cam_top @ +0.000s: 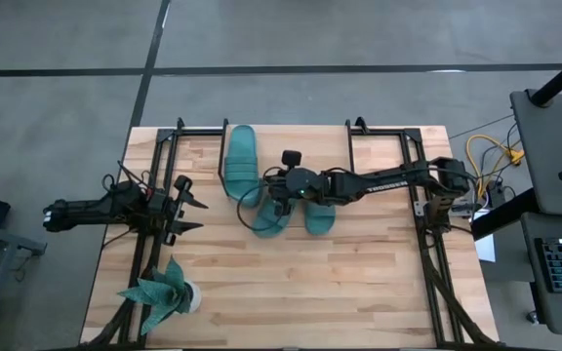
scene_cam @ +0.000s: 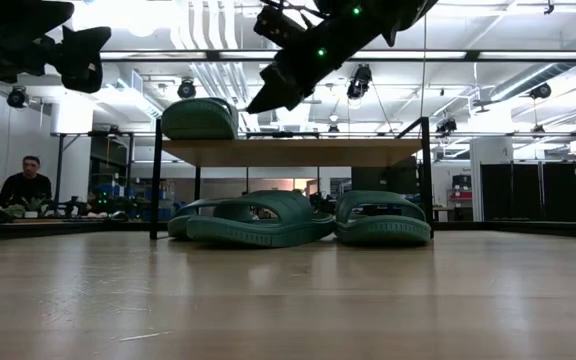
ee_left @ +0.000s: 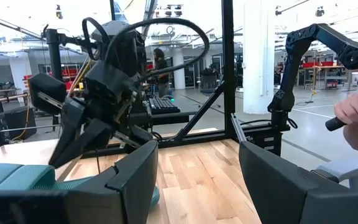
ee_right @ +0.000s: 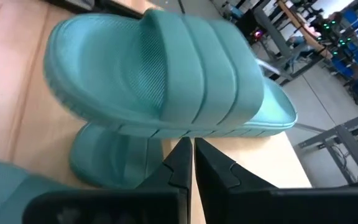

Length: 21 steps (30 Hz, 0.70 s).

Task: Pick and place slides into the shelf
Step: Put the blue slipper on the shelf

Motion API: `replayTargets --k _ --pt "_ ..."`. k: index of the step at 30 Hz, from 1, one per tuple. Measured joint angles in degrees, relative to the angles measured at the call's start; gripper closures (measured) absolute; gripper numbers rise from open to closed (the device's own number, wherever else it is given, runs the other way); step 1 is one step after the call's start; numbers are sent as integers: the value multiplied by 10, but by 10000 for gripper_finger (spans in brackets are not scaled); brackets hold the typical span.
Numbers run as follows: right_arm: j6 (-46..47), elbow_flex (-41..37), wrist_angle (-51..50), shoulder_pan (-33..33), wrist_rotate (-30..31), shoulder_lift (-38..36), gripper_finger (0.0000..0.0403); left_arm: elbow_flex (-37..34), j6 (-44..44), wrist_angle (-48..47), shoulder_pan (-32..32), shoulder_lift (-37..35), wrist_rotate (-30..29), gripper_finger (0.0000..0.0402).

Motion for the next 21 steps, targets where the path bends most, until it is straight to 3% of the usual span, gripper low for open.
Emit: replayTargets --k 21 --pt "9 1 56 -1 -29 32 394 -1 0 1 0 -1 0 191"
